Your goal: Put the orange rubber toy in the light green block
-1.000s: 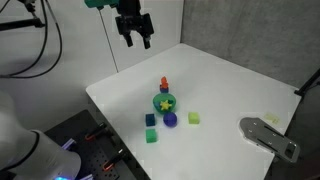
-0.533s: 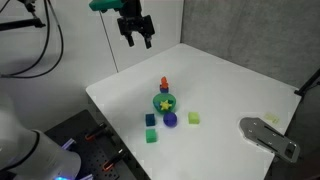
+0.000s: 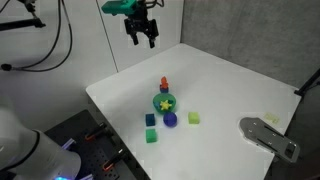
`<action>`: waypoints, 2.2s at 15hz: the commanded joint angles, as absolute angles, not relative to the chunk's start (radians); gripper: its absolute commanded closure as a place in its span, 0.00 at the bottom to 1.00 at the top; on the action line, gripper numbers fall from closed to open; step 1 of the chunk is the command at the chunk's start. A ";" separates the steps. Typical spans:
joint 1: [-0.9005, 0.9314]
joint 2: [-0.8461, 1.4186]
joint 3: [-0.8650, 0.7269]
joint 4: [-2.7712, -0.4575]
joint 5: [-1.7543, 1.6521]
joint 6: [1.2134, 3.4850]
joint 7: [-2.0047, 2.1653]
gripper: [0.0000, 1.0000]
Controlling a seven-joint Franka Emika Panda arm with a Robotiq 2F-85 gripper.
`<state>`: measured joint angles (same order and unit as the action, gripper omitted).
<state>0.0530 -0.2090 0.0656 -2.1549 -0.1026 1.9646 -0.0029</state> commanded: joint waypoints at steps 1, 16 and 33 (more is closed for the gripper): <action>0.060 -0.098 0.075 -2.052 -0.080 1.969 0.035 0.00; 0.101 0.279 0.082 -1.896 -0.067 2.261 0.073 0.00; 0.126 0.779 0.061 -1.536 -0.150 2.317 -0.052 0.00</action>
